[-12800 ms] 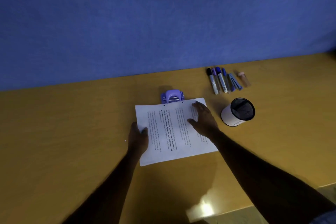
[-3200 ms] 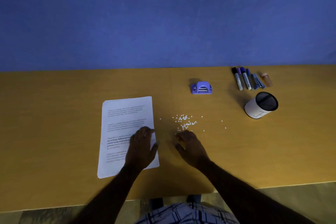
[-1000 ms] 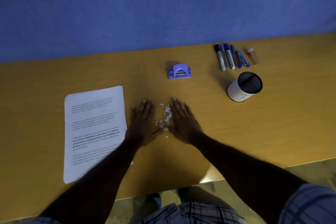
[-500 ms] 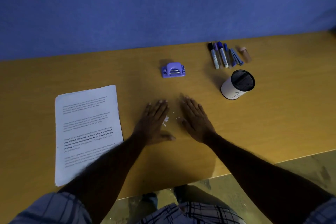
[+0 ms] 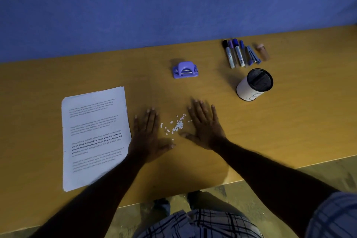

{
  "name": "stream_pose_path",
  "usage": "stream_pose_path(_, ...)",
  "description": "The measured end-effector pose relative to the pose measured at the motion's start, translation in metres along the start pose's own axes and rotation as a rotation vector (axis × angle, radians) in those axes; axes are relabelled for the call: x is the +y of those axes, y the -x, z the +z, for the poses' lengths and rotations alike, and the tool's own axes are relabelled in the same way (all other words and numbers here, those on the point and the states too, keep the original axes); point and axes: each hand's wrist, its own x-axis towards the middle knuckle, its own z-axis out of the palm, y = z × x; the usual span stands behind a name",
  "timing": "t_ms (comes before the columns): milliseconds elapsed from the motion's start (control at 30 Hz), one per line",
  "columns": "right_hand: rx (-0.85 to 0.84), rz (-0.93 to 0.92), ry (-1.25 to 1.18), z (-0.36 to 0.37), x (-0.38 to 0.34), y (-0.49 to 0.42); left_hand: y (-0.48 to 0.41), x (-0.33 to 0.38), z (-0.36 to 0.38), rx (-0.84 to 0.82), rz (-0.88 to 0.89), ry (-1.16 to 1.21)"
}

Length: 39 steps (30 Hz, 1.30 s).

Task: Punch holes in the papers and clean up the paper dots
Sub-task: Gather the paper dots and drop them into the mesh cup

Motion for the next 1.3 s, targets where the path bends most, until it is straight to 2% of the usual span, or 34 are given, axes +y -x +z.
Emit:
stream_pose_path(133,-0.007,-0.19,0.052,0.008,-0.026,0.006,0.004,0.004,0.006,0.021,-0.009,0.004)
stream_pose_path(200,0.012,-0.202,0.051,0.009,-0.026,0.009,0.002,0.004,0.005,0.021,0.004,-0.001)
stream_pose_path(267,0.025,-0.162,0.046,0.005,-0.019,0.008,0.001,0.004,0.004,0.021,0.024,-0.01)
stream_pose_path(400,0.033,0.031,-0.059,-0.007,0.001,0.001,-0.007,0.019,-0.001,-0.001,0.064,-0.015)
stream_pose_path(467,0.03,0.052,-0.09,-0.008,0.007,-0.001,-0.01,0.031,-0.001,-0.016,0.104,-0.011)
stream_pose_path(567,0.013,0.0,-0.073,-0.008,0.008,-0.004,-0.012,0.042,-0.002,-0.016,0.144,-0.017)
stream_pose_path(767,-0.014,-0.099,-0.02,0.001,-0.019,-0.01,-0.003,0.014,-0.008,-0.002,0.019,-0.016)
stream_pose_path(933,0.016,-0.294,0.023,0.008,-0.026,-0.001,0.003,-0.003,-0.009,-0.066,0.01,-0.028)
stream_pose_path(1300,0.102,-0.112,-0.06,0.008,-0.048,-0.016,0.011,-0.004,-0.011,-0.039,0.01,0.014)
